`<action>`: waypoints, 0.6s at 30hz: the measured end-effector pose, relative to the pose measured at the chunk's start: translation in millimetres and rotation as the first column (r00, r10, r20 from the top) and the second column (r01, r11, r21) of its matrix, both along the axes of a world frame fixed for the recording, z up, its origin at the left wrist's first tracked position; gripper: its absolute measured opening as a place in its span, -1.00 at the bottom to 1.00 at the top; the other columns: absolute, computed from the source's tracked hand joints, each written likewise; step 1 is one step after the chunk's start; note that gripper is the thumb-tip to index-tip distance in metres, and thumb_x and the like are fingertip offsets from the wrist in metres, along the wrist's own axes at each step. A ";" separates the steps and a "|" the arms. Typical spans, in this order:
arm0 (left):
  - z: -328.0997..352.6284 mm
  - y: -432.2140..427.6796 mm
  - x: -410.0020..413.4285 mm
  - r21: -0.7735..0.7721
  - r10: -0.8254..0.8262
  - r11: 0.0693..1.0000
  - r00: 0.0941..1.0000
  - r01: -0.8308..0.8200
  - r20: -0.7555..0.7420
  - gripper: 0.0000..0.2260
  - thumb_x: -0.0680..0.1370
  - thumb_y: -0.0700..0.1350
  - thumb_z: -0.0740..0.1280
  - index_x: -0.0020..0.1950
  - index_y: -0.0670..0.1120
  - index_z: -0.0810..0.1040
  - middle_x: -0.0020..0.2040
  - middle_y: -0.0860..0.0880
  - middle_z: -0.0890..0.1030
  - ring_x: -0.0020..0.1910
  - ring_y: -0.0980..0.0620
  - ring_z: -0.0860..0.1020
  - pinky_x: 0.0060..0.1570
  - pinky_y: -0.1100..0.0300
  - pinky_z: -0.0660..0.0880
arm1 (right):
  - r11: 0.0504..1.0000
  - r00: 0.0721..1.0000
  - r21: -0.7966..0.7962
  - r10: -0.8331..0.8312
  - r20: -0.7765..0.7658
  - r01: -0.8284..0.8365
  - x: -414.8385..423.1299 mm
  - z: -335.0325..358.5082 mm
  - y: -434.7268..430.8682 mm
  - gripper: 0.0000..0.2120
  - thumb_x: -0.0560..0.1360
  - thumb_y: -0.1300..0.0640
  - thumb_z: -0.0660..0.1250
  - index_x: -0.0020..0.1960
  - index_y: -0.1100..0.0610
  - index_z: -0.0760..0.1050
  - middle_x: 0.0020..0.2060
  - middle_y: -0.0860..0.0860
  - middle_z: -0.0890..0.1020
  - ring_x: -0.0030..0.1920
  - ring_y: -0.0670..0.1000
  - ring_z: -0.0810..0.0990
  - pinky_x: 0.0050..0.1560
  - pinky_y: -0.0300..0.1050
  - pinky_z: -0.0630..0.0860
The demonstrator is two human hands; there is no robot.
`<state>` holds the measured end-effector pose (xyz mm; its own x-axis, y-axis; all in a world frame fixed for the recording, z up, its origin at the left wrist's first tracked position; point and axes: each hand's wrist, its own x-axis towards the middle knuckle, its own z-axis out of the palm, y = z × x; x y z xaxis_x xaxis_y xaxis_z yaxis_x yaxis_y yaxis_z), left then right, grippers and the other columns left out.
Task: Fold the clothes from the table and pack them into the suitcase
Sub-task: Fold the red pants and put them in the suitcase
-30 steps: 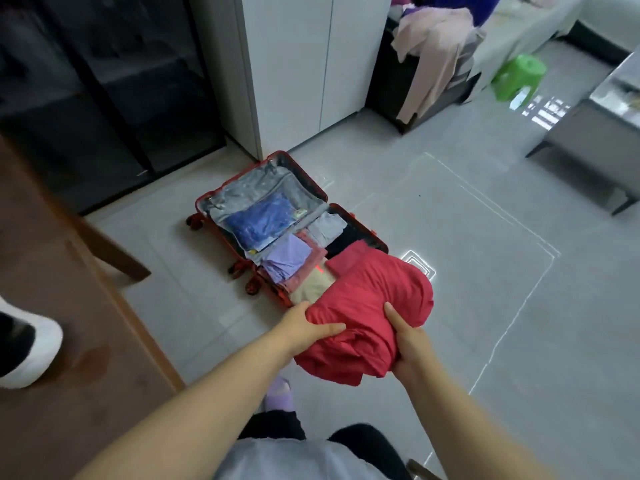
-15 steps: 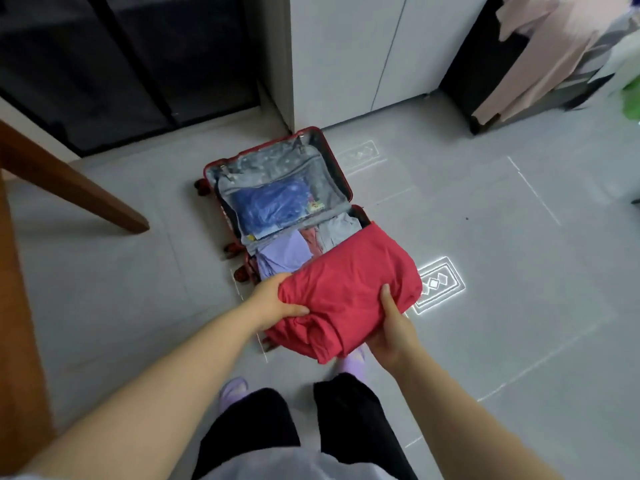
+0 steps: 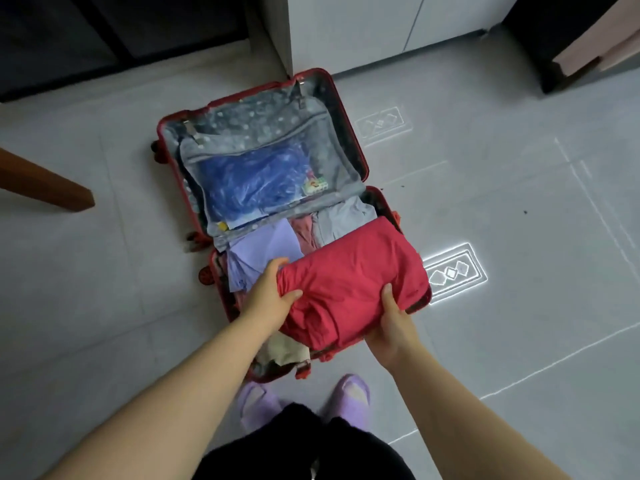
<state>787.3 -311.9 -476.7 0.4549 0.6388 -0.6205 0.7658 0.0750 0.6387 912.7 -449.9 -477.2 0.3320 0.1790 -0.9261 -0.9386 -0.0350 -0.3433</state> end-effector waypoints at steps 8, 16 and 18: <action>-180.8 92.3 98.3 0.383 -0.113 0.912 0.988 0.146 -0.109 -0.47 0.50 -0.01 0.37 0.43 0.04 0.27 0.33 -0.13 0.47 0.31 -0.19 0.40 0.36 -0.03 0.24 | 0.988 0.982 0.141 -0.083 0.168 0.060 78.4 -188.7 88.3 -0.71 0.58 0.00 0.23 0.19 0.17 0.43 -0.12 0.03 0.60 -0.15 0.01 0.58 0.00 0.08 0.54; -286.7 70.9 135.9 0.459 -0.460 0.663 0.805 0.592 -0.375 -0.31 0.49 0.40 -0.03 0.50 0.20 -0.25 0.55 0.05 -0.23 0.51 -0.13 -0.27 0.38 -0.19 -0.33 | 0.982 0.920 -0.105 0.184 0.347 -0.157 108.7 -311.5 100.5 -0.55 0.53 -0.09 0.30 0.22 0.26 0.44 0.07 0.15 0.60 -0.02 0.11 0.62 -0.02 0.04 0.59; -299.2 67.2 134.3 0.430 -0.462 0.653 0.778 0.624 -0.426 -0.17 0.41 0.47 0.03 0.46 0.20 -0.37 0.53 0.03 -0.30 0.50 -0.21 -0.27 0.38 -0.27 -0.27 | 0.906 0.804 -0.395 0.346 0.484 -0.152 117.9 -309.4 86.7 -0.38 0.39 -0.13 0.45 0.20 0.28 0.37 0.11 0.20 0.56 0.06 0.17 0.58 0.09 0.09 0.55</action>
